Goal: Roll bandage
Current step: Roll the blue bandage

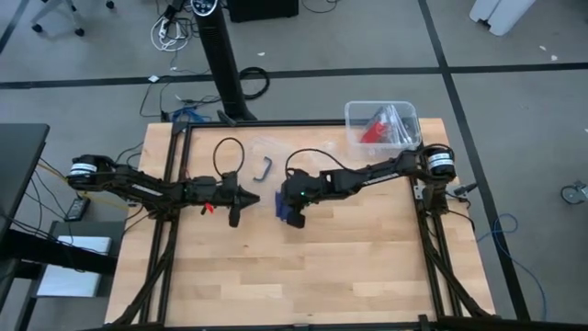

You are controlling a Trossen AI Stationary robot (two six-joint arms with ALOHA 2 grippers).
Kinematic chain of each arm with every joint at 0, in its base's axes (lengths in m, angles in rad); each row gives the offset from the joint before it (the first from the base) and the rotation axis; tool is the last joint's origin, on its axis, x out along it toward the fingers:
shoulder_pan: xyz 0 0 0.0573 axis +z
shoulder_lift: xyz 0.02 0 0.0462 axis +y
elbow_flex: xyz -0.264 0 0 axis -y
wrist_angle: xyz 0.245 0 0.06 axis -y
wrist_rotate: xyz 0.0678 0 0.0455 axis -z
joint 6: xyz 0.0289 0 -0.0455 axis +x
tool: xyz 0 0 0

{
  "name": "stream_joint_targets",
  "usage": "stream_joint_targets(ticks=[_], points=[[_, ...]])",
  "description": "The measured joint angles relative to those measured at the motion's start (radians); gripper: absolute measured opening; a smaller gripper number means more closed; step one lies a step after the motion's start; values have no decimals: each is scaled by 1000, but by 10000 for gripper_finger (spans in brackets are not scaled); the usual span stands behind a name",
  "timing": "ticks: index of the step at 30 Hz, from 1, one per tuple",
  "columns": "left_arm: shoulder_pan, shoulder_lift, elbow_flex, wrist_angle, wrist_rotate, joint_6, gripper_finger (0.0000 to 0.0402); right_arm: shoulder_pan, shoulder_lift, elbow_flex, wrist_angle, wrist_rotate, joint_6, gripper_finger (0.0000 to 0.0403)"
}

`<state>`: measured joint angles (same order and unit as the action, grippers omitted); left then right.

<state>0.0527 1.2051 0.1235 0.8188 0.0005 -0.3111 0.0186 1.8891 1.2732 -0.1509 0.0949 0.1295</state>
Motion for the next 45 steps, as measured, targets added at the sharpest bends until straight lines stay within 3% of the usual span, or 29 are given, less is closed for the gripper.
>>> stream_joint_targets(ticks=[4,9,16,26,45], points=[[-3,2,20,0,89,-32,66,34,-26,0,-85,79,15,0],[-3,26,20,-52,63,15,80,36,17,-4,-202,122,67,0],[-3,202,37,-47,-20,36,56,32,73,-8,-199,148,87,0],[-3,476,216,2,-10,98,32,30,75,-7,-171,139,81,0],[-14,484,254,108,-4,132,32,32,74,-7,-89,76,78,0]])
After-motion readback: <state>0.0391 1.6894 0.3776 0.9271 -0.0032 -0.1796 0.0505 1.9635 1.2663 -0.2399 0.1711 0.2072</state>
